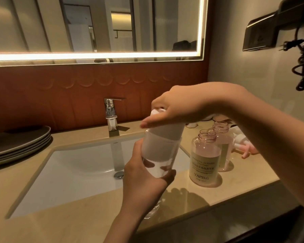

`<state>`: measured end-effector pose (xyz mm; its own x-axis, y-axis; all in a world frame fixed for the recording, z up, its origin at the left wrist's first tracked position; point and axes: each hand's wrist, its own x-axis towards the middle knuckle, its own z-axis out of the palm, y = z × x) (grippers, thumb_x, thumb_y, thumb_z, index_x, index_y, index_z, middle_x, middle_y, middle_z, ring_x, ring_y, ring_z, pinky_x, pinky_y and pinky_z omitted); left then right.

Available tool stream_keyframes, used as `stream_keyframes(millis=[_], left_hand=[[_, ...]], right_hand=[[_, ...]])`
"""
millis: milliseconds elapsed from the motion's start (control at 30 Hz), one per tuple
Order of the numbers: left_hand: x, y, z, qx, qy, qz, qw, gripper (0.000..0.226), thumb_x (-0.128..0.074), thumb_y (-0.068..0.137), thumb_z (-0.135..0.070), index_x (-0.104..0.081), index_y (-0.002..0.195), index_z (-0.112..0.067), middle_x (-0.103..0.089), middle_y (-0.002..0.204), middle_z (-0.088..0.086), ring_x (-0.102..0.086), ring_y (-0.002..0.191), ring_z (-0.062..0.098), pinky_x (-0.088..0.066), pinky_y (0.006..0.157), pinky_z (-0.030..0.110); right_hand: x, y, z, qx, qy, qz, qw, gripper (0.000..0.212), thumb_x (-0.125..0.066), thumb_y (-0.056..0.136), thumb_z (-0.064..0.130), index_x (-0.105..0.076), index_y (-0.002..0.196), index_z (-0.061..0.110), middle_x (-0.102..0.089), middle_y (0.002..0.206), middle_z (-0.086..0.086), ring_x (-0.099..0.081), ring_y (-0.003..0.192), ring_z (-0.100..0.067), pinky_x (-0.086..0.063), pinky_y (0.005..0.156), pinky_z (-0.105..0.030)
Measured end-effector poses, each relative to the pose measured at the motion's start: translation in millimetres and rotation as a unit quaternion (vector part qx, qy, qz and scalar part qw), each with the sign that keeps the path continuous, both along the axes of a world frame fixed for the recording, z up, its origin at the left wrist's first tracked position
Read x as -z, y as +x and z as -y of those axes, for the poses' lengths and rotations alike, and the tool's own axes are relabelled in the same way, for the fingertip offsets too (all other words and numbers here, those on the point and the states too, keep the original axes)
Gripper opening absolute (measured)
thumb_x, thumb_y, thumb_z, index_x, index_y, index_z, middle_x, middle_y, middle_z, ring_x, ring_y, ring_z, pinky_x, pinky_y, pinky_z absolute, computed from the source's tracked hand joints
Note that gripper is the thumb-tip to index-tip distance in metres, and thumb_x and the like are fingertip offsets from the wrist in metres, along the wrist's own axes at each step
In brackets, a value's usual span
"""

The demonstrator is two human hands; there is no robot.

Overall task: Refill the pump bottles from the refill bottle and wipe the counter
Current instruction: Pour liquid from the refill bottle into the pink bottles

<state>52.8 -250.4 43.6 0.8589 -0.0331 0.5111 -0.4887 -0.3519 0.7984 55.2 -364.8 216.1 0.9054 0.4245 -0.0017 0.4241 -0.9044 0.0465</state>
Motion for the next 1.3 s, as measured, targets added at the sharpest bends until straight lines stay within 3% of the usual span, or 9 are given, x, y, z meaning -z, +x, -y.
stream_keyframes(millis=[133,267,367,467,633,833,1100,1233,1300], left_hand=[[3,-1,-4,0.005,-0.008,-0.002,1.000,0.077,-0.086,0.062,-0.020,-0.034,0.115,-0.040,-0.047,0.098,-0.024,-0.051,0.089,0.001,-0.041,0.060,0.002],[5,1,-3,-0.001,-0.004,0.009,1.000,0.075,-0.086,0.061,-0.022,-0.037,0.115,-0.039,-0.050,0.098,-0.022,-0.054,0.089,0.006,-0.042,0.060,0.009],[5,2,0,-0.004,-0.001,0.018,1.000,0.077,-0.087,0.059,-0.021,-0.038,0.116,-0.040,-0.052,0.099,-0.021,-0.057,0.090,0.010,-0.048,0.066,0.020],[3,0,2,0.000,0.005,0.024,1.000,0.077,-0.087,0.059,-0.021,-0.037,0.114,-0.041,-0.050,0.097,-0.022,-0.054,0.090,0.008,-0.045,0.065,0.015],[1,-1,2,0.021,-0.007,0.014,1.000,0.077,-0.087,0.059,-0.021,-0.036,0.114,-0.042,-0.051,0.098,-0.021,-0.055,0.090,0.007,-0.045,0.061,0.009],[1,3,-3,0.044,-0.039,0.024,0.998,0.074,-0.087,0.057,-0.018,-0.040,0.106,-0.047,-0.052,0.105,-0.020,-0.060,0.095,0.012,-0.057,0.074,0.027],[1,9,-1,0.042,-0.055,0.043,0.997,0.080,-0.087,0.057,-0.016,-0.039,0.116,-0.042,-0.049,0.106,-0.025,-0.056,0.099,0.005,-0.053,0.071,0.015],[4,13,2,0.041,-0.054,0.050,0.996,0.083,-0.086,0.057,-0.018,-0.037,0.122,-0.037,-0.049,0.109,-0.023,-0.058,0.102,0.014,-0.054,0.073,0.019],[5,14,7,0.047,-0.052,0.051,0.996,0.083,-0.086,0.057,-0.019,-0.037,0.122,-0.037,-0.048,0.109,-0.024,-0.058,0.101,0.014,-0.055,0.072,0.020]], right_hand=[[-4,-9,14,-0.096,0.085,-0.124,0.984,0.047,-0.059,0.086,0.036,-0.039,0.129,0.043,-0.043,0.131,0.015,-0.048,0.112,-0.003,-0.048,0.081,-0.016],[-5,-13,11,-0.048,0.096,-0.067,0.992,0.076,-0.038,0.076,0.065,-0.020,0.145,0.040,-0.023,0.153,0.014,-0.026,0.137,-0.009,-0.027,0.107,-0.031],[-3,-14,2,0.045,0.029,-0.040,0.998,0.075,-0.022,0.080,0.071,-0.041,0.134,0.023,-0.056,0.113,0.006,-0.058,0.094,-0.010,-0.048,0.076,-0.023],[-2,-10,1,0.042,0.004,0.006,0.999,0.066,-0.027,0.081,0.072,-0.055,0.100,0.015,-0.054,0.081,0.003,-0.052,0.065,-0.007,-0.040,0.045,-0.013],[-6,-8,20,-0.031,0.081,-0.042,0.995,0.047,-0.049,0.082,0.056,-0.046,0.120,0.030,-0.053,0.096,0.016,-0.057,0.076,-0.001,-0.048,0.052,-0.010],[-9,-11,51,-0.078,0.202,0.010,0.976,0.059,-0.057,0.070,0.055,-0.040,0.126,0.048,-0.049,0.118,0.021,-0.059,0.096,-0.004,-0.055,0.077,-0.024],[34,-17,131,-0.031,0.472,-0.003,0.881,0.063,-0.065,0.064,0.040,-0.048,0.123,0.051,-0.053,0.117,0.017,-0.059,0.096,-0.003,-0.050,0.072,-0.013],[78,-22,171,0.037,0.564,-0.003,0.825,0.065,-0.068,0.060,0.047,-0.048,0.122,0.050,-0.055,0.112,0.017,-0.057,0.100,-0.008,-0.050,0.081,-0.022],[104,-23,188,0.088,0.554,-0.009,0.828,0.077,-0.073,0.053,0.057,-0.046,0.125,0.048,-0.056,0.117,0.010,-0.059,0.101,-0.013,-0.050,0.081,-0.029]])
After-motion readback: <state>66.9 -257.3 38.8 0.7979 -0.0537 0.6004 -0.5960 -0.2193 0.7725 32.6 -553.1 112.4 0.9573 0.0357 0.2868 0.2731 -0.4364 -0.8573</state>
